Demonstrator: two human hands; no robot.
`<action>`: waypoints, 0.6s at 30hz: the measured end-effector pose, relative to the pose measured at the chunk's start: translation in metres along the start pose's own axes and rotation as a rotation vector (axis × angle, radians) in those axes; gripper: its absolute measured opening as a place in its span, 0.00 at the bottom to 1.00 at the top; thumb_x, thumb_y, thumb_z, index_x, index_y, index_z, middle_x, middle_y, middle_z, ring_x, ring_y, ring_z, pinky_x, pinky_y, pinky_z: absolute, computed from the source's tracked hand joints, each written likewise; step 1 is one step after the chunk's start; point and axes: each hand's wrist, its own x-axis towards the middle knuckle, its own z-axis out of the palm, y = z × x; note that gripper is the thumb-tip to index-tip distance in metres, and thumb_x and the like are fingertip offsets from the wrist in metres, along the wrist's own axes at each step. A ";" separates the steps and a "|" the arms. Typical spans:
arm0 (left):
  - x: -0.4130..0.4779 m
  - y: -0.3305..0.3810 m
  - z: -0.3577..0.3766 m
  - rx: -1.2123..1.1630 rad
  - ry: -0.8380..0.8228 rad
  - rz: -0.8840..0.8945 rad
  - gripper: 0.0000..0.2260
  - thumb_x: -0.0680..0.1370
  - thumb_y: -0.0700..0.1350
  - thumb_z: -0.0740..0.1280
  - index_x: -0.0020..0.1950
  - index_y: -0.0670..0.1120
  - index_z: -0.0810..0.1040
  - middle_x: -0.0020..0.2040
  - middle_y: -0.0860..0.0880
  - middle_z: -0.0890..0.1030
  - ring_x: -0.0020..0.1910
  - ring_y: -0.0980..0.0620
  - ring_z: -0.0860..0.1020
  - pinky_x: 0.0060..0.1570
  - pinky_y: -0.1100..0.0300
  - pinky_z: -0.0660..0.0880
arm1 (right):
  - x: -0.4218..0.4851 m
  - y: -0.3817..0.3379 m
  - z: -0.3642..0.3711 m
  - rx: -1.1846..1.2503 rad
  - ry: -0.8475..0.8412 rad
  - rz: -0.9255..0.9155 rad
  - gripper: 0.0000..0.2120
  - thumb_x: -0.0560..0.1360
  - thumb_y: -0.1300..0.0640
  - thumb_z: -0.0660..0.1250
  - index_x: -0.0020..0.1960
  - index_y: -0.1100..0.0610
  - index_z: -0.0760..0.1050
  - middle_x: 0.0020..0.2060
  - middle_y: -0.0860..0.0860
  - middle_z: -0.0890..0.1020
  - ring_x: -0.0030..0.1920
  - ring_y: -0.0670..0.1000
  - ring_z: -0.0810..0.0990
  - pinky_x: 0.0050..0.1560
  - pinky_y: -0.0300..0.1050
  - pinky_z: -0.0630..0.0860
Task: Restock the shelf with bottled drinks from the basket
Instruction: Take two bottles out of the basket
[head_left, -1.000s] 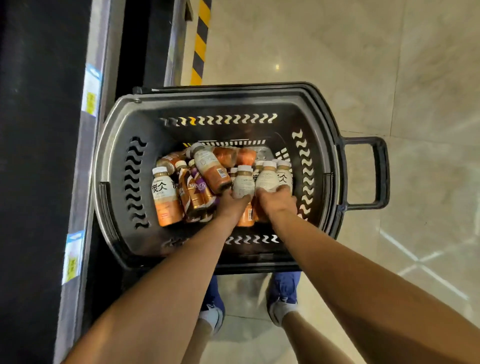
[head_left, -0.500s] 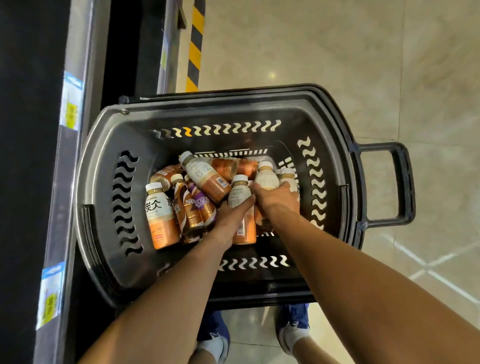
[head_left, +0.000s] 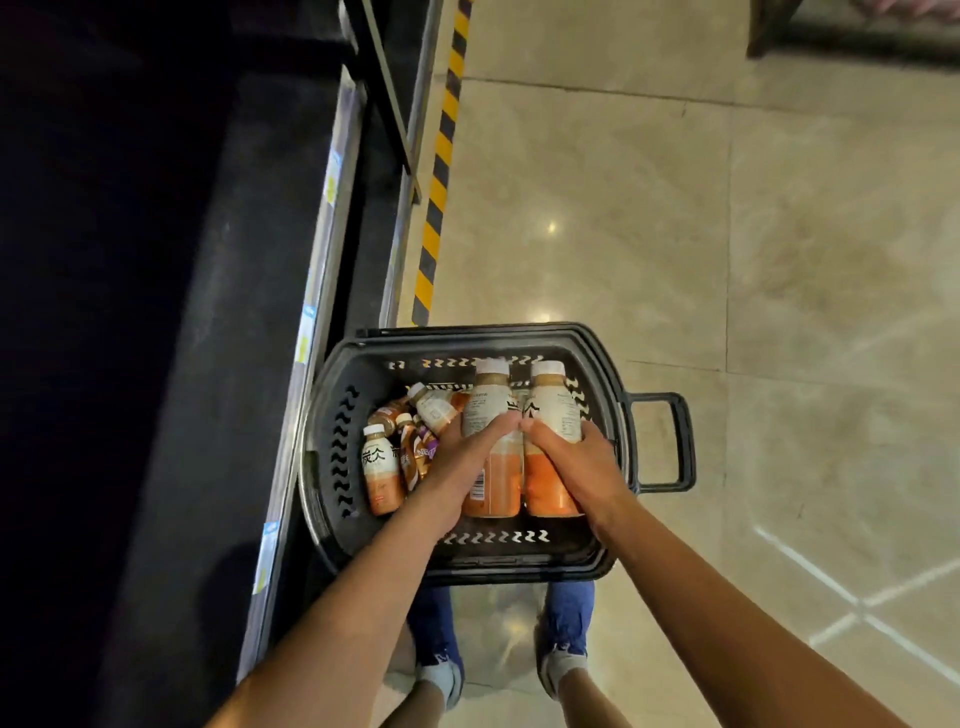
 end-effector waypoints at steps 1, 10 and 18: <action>-0.030 0.023 0.001 -0.009 0.004 0.042 0.23 0.73 0.54 0.74 0.67 0.52 0.74 0.54 0.49 0.83 0.52 0.51 0.82 0.47 0.55 0.79 | -0.026 -0.023 -0.004 -0.029 -0.003 -0.041 0.27 0.64 0.41 0.79 0.58 0.53 0.77 0.47 0.49 0.86 0.45 0.48 0.87 0.40 0.40 0.81; -0.299 0.206 0.009 -0.165 0.060 0.419 0.28 0.65 0.56 0.79 0.62 0.54 0.74 0.53 0.47 0.84 0.51 0.46 0.84 0.51 0.47 0.81 | -0.285 -0.243 -0.043 -0.027 -0.002 -0.458 0.23 0.62 0.42 0.73 0.54 0.48 0.75 0.49 0.51 0.84 0.49 0.52 0.84 0.52 0.55 0.82; -0.461 0.274 -0.010 -0.234 0.223 0.708 0.29 0.65 0.57 0.79 0.61 0.49 0.73 0.50 0.42 0.83 0.48 0.38 0.84 0.47 0.41 0.81 | -0.419 -0.343 -0.045 -0.002 -0.243 -0.742 0.19 0.67 0.51 0.79 0.55 0.51 0.78 0.45 0.51 0.86 0.43 0.50 0.85 0.39 0.43 0.81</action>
